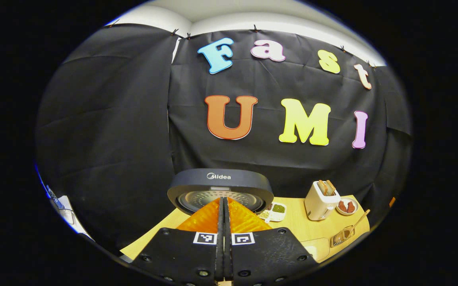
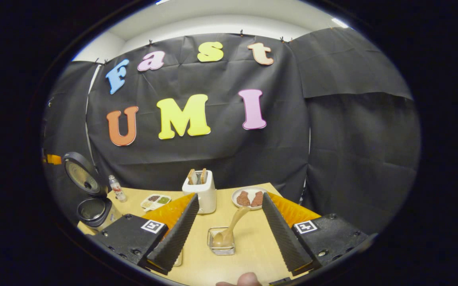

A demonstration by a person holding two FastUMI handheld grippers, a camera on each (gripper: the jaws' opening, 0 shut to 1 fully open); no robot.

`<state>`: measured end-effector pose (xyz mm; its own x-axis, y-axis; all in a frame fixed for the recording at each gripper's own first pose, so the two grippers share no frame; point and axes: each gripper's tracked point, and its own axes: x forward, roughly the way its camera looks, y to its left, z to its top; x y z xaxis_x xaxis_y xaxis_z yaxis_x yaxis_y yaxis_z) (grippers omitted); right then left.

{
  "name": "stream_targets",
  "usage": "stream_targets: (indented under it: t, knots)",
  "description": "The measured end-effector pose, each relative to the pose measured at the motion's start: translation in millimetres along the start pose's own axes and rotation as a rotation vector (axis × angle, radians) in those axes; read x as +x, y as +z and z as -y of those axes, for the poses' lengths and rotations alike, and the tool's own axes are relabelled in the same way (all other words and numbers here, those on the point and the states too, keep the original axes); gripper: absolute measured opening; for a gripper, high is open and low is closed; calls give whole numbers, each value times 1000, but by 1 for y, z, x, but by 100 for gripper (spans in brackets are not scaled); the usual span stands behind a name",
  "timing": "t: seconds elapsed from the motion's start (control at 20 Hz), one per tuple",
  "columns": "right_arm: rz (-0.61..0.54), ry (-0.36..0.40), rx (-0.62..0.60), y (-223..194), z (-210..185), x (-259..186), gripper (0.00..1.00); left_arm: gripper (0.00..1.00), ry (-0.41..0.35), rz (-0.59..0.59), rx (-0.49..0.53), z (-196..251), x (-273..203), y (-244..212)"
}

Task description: Close the left gripper, press the button to open the rice cooker; take a wooden spoon from the chopstick holder with the right hand, scoop a spoonful of rice and pour it into the rice cooker, then put the wooden spoon back into the chopstick holder.

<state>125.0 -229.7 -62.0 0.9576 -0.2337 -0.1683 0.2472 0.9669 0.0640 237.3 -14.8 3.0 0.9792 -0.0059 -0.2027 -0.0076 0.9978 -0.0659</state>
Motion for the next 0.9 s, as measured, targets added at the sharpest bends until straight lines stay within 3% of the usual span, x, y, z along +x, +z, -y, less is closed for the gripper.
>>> stream_targets:
  t: [0.3,0.6,0.75,0.8,0.85,0.9]
  knots:
    - [-78,51,14,-25,4,13,100,0,-33,51,-8,34,-31,3]
    - [-144,80,13,-54,10,55,100,90,-30,120,53,63,-60,-1]
    - [-197,91,12,-76,14,79,100,89,-30,117,73,79,-62,-5]
    - [-217,98,15,-84,14,87,100,97,-31,117,80,84,-60,-5]
    - [-240,106,23,-93,15,96,100,90,-30,111,83,89,-58,-7]
    - [-265,112,35,-102,15,104,100,89,-30,104,80,95,-56,-8]
